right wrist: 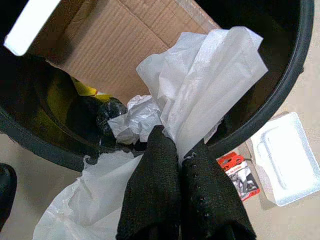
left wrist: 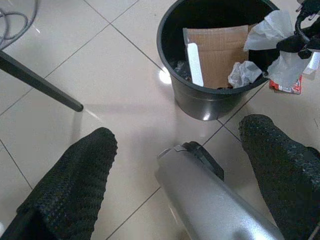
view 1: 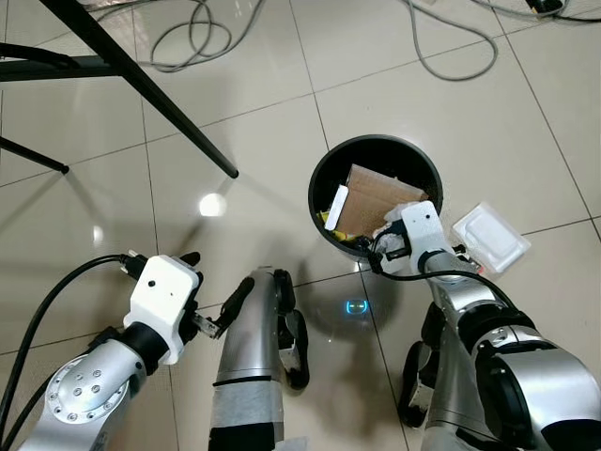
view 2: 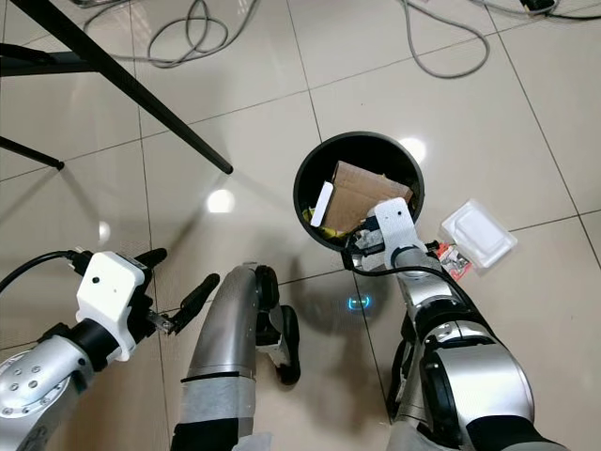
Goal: Picking trash to rubbish bin
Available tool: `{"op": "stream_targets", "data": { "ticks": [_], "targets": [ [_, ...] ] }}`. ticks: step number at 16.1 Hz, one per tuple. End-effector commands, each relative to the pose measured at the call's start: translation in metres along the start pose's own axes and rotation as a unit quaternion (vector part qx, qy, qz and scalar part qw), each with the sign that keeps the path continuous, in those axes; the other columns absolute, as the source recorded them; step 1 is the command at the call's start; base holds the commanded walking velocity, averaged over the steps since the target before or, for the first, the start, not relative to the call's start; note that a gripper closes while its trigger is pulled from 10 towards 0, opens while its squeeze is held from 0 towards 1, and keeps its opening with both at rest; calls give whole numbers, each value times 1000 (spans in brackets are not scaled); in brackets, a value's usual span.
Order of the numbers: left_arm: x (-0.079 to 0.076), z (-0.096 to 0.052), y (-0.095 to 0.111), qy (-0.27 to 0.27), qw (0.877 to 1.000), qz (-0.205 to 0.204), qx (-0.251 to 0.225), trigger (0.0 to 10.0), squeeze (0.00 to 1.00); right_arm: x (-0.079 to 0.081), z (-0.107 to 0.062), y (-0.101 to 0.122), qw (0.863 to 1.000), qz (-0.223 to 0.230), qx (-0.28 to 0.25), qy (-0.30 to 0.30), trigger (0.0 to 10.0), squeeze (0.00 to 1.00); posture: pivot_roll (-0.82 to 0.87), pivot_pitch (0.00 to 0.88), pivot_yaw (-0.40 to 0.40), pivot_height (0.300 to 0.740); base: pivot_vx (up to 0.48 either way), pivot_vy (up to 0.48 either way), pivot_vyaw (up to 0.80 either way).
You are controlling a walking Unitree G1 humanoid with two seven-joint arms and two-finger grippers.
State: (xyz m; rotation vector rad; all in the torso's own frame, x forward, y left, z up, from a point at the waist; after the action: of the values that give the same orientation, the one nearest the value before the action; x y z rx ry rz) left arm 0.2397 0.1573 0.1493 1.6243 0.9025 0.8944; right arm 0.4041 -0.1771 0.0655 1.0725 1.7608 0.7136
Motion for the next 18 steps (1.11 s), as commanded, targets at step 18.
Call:
{"op": "stream_targets", "data": {
  "ticks": [18],
  "targets": [
    [5, -19, -10, 12, 999, -2, 35, 10000, 0, 46, 0, -4, 997, 62, 26, 37, 10000, 0, 357, 567, 227, 569, 0, 0, 0]
  ]
}}
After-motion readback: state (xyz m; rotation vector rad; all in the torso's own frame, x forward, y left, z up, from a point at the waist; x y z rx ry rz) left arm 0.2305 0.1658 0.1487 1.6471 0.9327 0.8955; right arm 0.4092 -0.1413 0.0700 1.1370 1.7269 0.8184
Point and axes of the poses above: a point about 5 cm out from each wrist's last joint towards the gripper, its own z axis pointing out of the wrist towards the gripper, its own y axis along the axis of the wrist's last joint, x = y × z, the point moved 4 cm from there along z, pointing out of the wrist towards the gripper, and after that the axes turned 6 degrees about -z, right-handed, at the moved point
